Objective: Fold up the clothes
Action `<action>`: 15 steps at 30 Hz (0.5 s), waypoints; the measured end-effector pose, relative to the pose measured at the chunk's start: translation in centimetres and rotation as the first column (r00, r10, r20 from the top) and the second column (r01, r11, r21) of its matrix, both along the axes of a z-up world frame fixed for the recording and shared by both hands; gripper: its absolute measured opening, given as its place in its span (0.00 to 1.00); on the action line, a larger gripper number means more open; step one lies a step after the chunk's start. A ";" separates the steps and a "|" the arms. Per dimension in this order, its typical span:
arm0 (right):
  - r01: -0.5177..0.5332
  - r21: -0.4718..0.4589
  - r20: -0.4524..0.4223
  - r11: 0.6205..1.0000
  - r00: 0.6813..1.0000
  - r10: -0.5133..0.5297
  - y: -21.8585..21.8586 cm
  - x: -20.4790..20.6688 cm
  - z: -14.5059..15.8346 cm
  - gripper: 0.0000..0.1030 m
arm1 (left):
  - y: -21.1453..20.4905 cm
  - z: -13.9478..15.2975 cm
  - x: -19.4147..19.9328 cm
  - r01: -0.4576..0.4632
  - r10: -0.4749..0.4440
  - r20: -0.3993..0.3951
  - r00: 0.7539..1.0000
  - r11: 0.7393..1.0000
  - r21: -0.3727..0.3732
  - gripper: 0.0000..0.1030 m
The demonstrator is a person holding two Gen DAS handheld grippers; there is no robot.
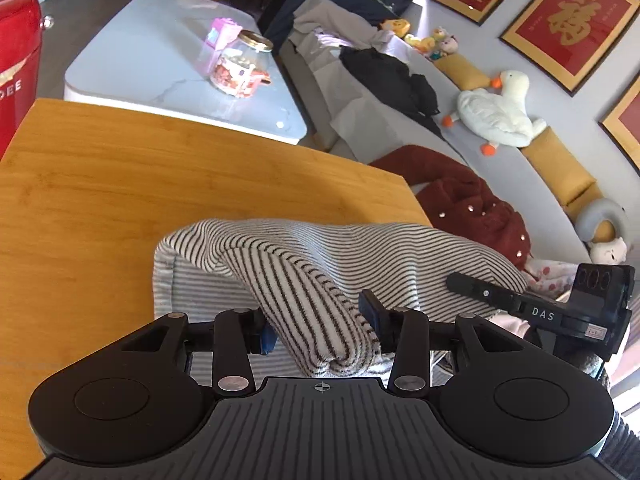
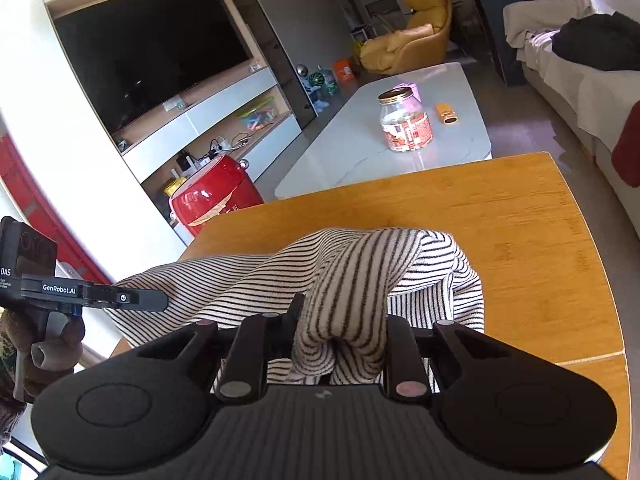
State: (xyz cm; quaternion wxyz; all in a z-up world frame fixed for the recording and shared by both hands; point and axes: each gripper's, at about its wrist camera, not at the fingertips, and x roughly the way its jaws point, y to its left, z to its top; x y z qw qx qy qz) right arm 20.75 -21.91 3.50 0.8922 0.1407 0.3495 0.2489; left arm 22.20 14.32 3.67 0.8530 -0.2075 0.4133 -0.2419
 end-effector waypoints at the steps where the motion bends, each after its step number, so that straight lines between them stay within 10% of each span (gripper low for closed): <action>1: -0.002 0.000 0.000 1.000 1.000 0.002 -0.1 -0.6 0.1 0.19 | 0.3 0.1 -0.9 -0.001 0.001 0.002 1.000 1.000 -0.009 0.43; 9: -0.021 0.003 -0.001 1.000 1.000 0.021 -1.3 -5.2 1.3 0.21 | 1.7 1.1 -5.0 0.008 -0.007 0.048 0.999 1.000 -0.027 0.51; 15: 0.083 -0.064 -0.081 0.995 0.993 -0.088 -1.8 -7.0 -1.5 0.58 | 1.2 -1.6 -3.4 -0.030 0.030 -0.029 0.999 0.999 -0.019 0.76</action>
